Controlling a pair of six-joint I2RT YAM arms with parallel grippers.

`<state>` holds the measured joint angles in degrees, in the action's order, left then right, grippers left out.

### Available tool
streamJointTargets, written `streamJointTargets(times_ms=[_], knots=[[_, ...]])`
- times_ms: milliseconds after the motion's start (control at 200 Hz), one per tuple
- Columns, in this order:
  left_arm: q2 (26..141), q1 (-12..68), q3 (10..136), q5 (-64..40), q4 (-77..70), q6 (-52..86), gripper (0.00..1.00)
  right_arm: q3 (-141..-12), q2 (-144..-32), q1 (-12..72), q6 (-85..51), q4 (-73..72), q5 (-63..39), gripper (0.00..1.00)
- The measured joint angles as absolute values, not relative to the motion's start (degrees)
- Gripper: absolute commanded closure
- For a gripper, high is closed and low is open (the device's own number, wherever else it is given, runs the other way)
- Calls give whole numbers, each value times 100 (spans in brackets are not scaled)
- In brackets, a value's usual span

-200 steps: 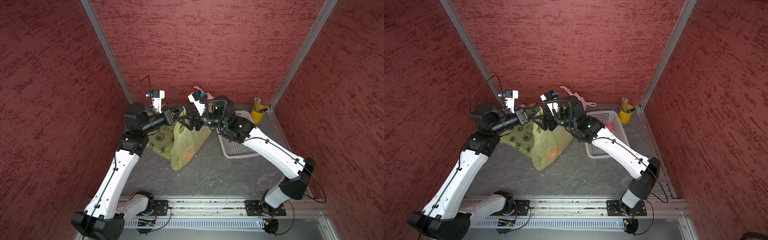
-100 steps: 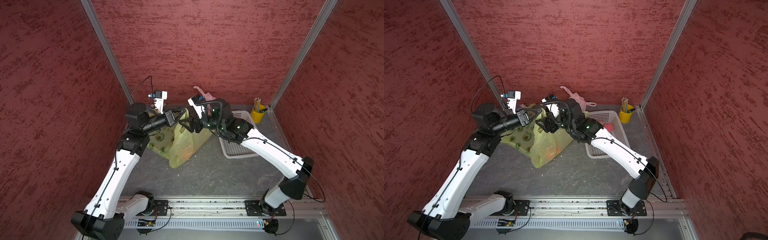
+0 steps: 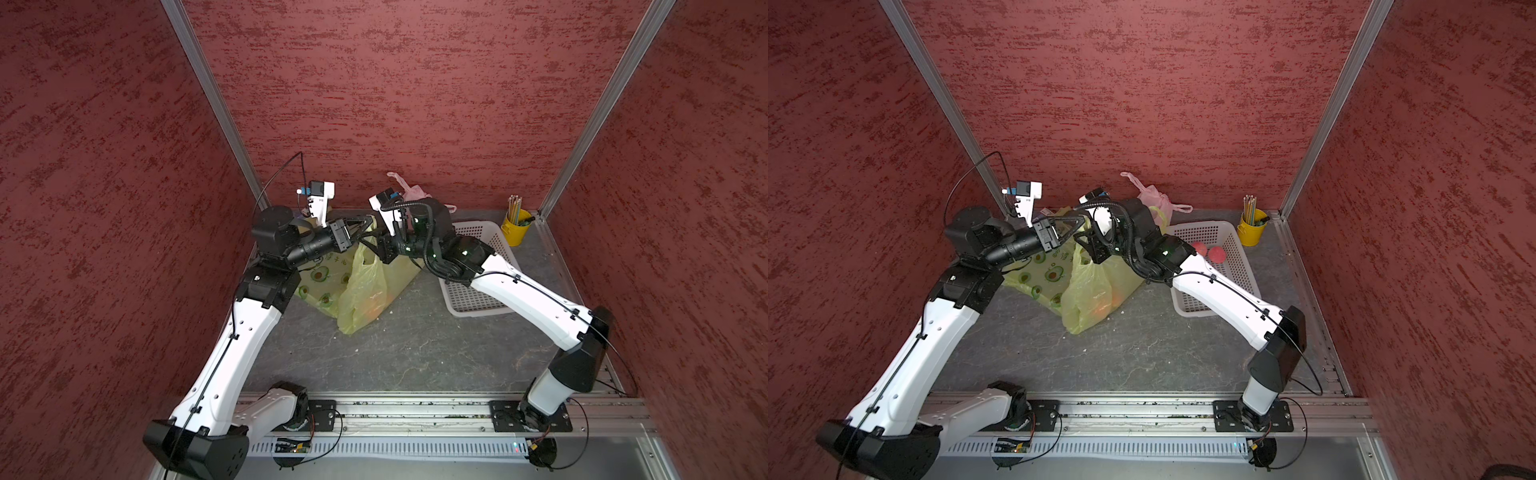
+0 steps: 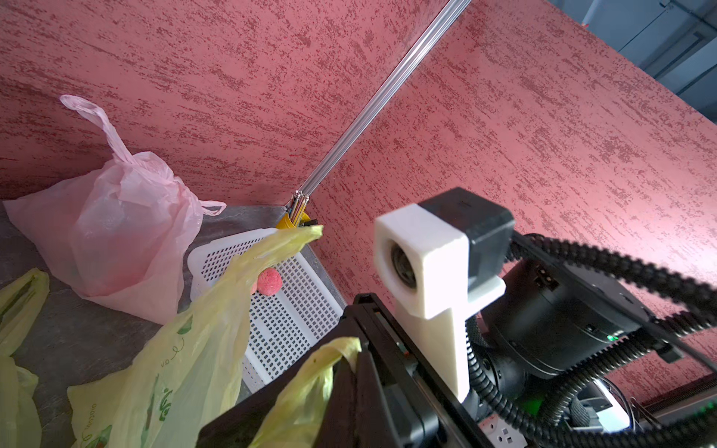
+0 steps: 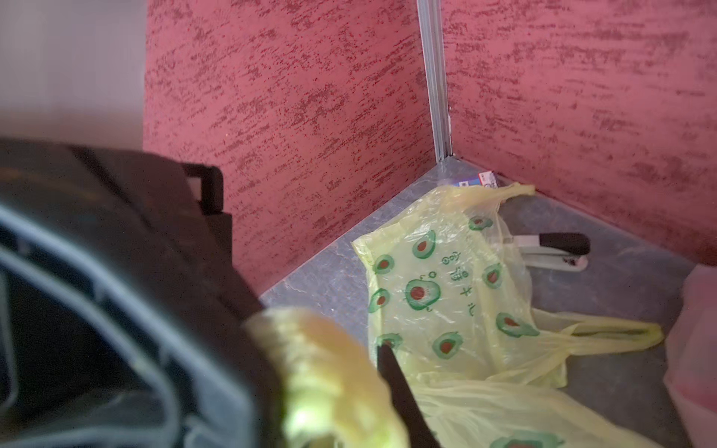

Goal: Place the peach into a plastic bag & tie a knot
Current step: Adjust the plastic bag at the center of the board.

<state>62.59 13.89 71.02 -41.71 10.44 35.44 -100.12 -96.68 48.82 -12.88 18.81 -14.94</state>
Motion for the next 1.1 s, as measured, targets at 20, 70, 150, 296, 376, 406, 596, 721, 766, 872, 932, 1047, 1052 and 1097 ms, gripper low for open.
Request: streamJointTargets(times_ms=[20, 70, 150, 296, 376, 406, 596, 721, 766, 872, 932, 1047, 1052, 1097], knots=[[6259, 1389, 7102, -4171, 1041, 3577, 47, -10012, -9666, 4884, -1295, 1859, -1492, 91], [6243, 1385, 7102, -4167, 1048, 3570, 29, -10012, -9666, 4884, -1302, 1813, -1472, 95], [6169, 1317, 7050, -4160, 1087, 3579, 22, -10012, -9666, 4882, -1304, 1776, -1474, 100], [5651, 1007, 6619, -4045, 1293, 3457, 21, -10012, -9666, 4882, -1304, 1776, -1505, 100], [5229, 930, 6233, -3948, 1367, 3275, 19, -10022, -9666, 4882, -1315, 1796, -1542, 100], [5076, 939, 6071, -3924, 1374, 3199, 18, -10049, -9677, 4882, -1330, 1831, -1559, 100], [4525, 1393, 5183, -3430, 1308, 2550, 8, -10595, -9944, 4882, -1511, 2023, -1699, 100], [4499, 1892, 4936, -2773, 1317, 2069, 5, -10927, -10114, 4882, -1640, 2165, -1785, 100], [4539, 2110, 4939, -2456, 1310, 1887, 4, -10995, -10154, 4882, -1682, 2224, -1798, 100], [4609, 2655, 4941, -1439, 1286, 1417, 0, -11072, -10221, 4882, -1782, 2305, -1841, 100], [4619, 2943, 4936, -803, 1253, 1164, 0, -11074, -10235, 4882, -1833, 2340, -1863, 100], [4582, 3350, 4880, 292, 1017, 711, 0, -11074, -10245, 4882, -1909, 2381, -1911, 100], [4582, 3367, 4877, 357, 1007, 683, 0, -11074, -10245, 4884, -1909, 2383, -1911, 100], [4574, 3454, 4858, 670, 917, 534, 0, -11074, -10245, 4882, -1927, 2390, -1931, 100]])
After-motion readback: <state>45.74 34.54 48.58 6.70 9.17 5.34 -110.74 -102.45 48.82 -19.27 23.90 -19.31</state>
